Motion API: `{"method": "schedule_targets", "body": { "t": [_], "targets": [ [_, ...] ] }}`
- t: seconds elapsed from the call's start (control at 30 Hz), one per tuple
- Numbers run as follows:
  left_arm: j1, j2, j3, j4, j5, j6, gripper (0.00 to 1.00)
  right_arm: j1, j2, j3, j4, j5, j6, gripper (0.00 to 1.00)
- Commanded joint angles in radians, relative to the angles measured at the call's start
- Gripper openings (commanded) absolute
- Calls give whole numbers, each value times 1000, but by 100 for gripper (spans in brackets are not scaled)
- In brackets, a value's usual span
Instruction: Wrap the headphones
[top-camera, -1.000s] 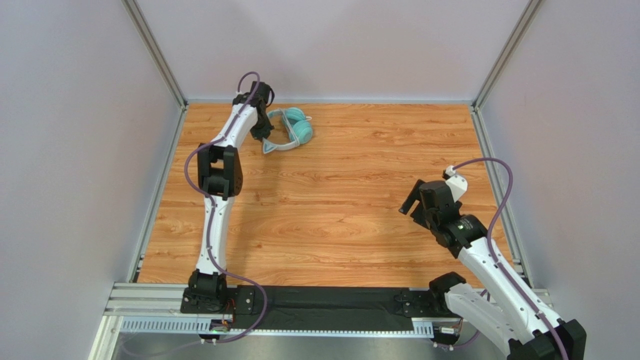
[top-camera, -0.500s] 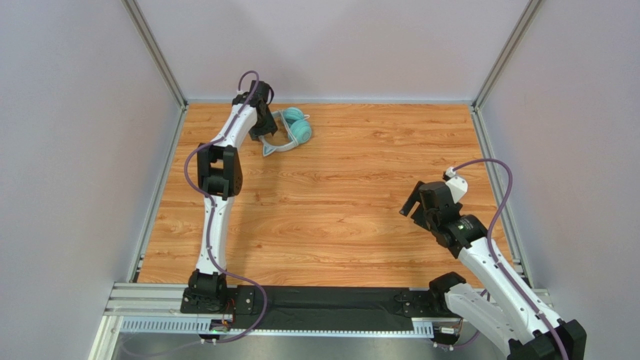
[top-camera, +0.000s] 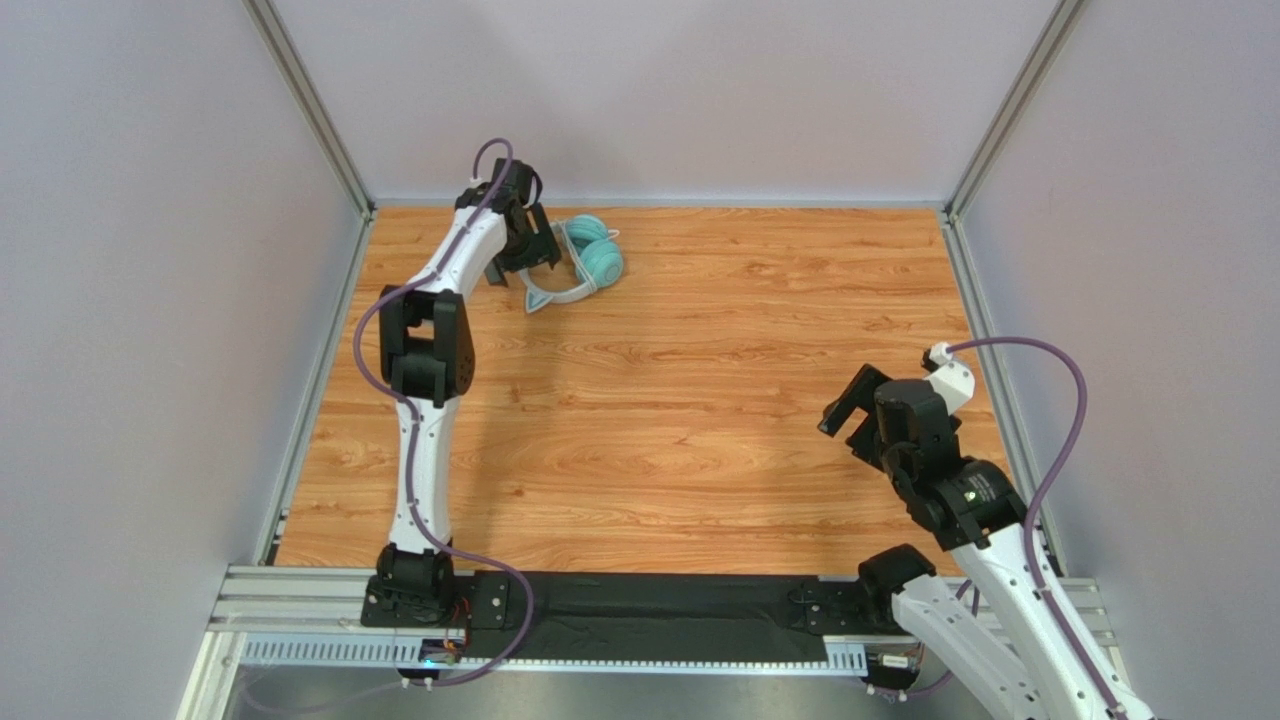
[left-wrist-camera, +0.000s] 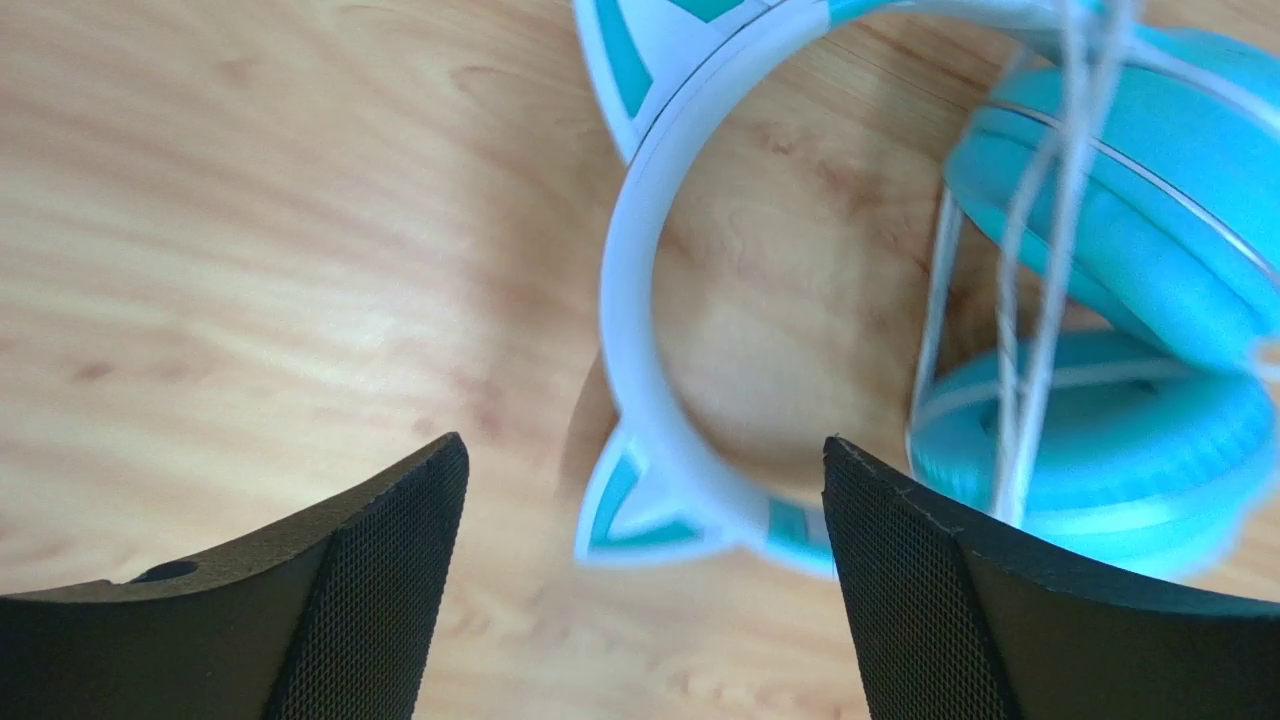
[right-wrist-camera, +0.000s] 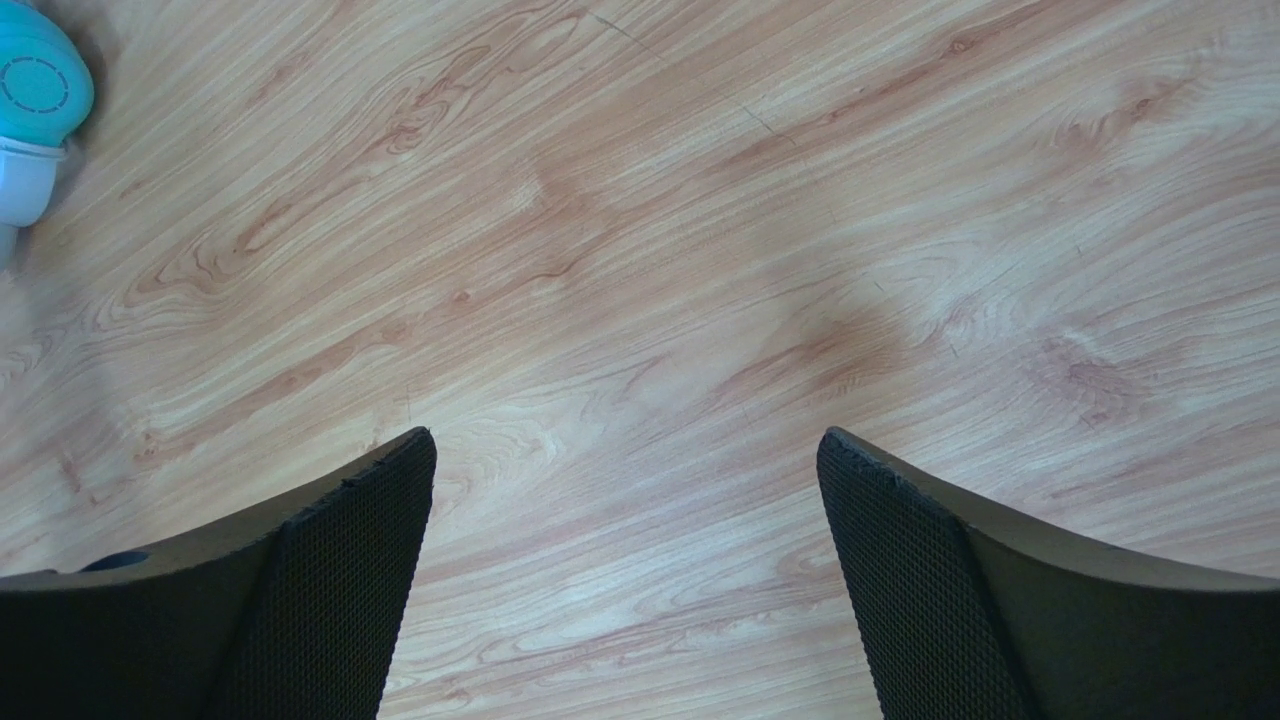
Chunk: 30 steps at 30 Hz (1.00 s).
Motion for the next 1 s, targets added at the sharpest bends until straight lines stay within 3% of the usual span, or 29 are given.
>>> {"method": "schedule_targets", "body": {
  "t": [0.0,0.13,0.37,0.53,0.8,0.97],
  "targets": [
    [5,-234,-50,33,-44,78,93,-2,25,64,-54,-27,-17,99],
    [7,-418,-186,34,-54,122,95,-3,94,135,-99,19,-69,100],
    [-52,-955,-596,108,-85,214,95,-2,191,187,-35,41,-173,100],
    [-67,-1263,-825,87,31,230,95,-3,264,218,-21,47,-186,100],
    [-102,-1578,-1146,22,177,175,95,-2,304,195,45,53,-195,100],
    [-102,-1660,-1214,-18,174,184,96,-2,289,170,62,67,-186,100]
  ]
}}
